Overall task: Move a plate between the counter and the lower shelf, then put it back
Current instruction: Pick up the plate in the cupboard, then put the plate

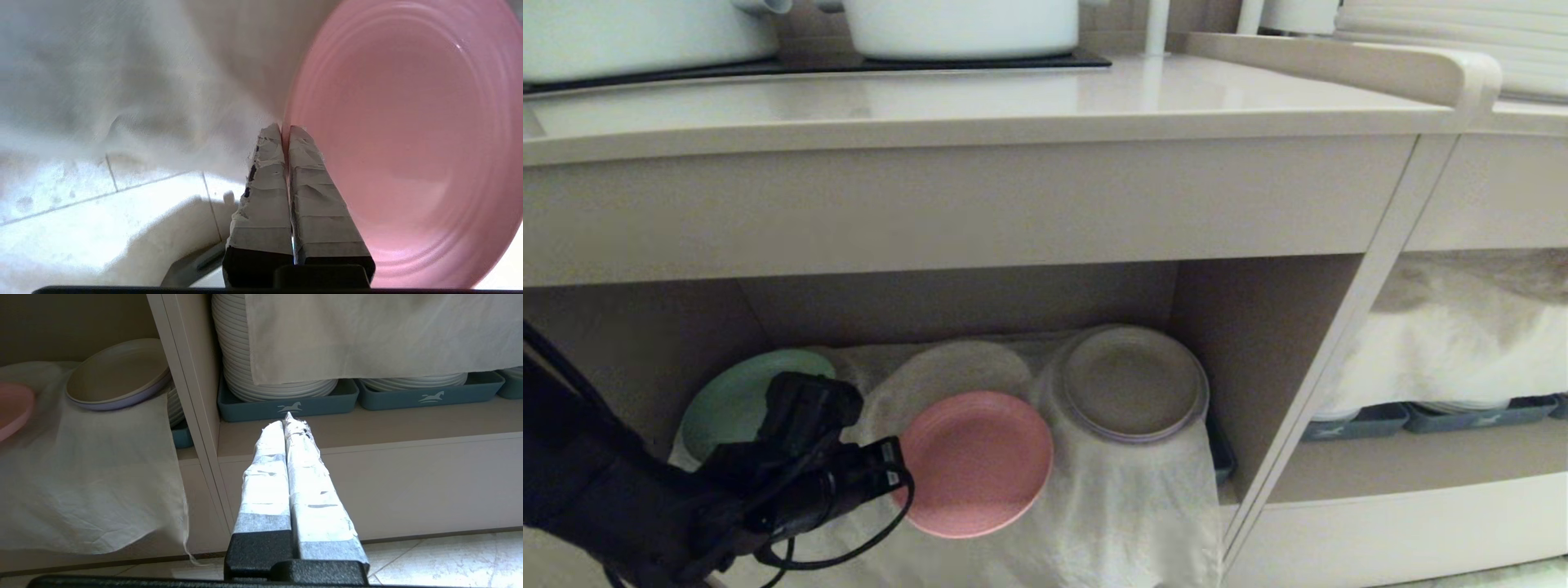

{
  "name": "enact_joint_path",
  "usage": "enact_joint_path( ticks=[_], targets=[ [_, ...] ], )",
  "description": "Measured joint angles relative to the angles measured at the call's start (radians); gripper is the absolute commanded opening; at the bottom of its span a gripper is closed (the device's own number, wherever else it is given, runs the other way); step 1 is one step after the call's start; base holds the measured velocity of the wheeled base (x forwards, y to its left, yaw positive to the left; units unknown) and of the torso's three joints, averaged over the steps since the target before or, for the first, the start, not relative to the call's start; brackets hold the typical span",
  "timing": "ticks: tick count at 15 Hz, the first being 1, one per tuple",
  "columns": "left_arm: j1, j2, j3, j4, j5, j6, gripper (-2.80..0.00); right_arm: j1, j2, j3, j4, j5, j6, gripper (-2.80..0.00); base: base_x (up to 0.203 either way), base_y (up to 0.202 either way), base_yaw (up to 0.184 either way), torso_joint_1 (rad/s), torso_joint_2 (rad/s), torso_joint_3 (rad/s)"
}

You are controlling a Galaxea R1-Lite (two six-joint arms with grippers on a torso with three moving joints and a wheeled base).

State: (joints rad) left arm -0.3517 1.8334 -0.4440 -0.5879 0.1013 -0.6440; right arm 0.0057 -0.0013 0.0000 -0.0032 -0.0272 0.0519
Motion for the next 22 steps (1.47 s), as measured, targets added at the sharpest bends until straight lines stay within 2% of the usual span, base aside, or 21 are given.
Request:
enact_joint_path(
  ticks=[15,18,22],
  targets=[
    [0.003,-0.313,0.285,0.012,-0.004,-0.017,-2.8,0.0,0.0,0.0,0.0,0.0,0.0,-2.8,0.0,0.0,0.0,0.0,0.0,0.0],
    [0.002,-0.391,0.302,0.083,-0.011,-0.017,-2.8,0.0,0.0,0.0,0.0,0.0,0.0,-2.8,0.0,0.0,0.0,0.0,0.0,0.0],
    [0.001,-0.539,0.279,0.265,-0.037,-0.016,-2.8,0.0,0.0,0.0,0.0,0.0,0.0,-2.8,0.0,0.0,0.0,0.0,0.0,0.0]
  ],
)
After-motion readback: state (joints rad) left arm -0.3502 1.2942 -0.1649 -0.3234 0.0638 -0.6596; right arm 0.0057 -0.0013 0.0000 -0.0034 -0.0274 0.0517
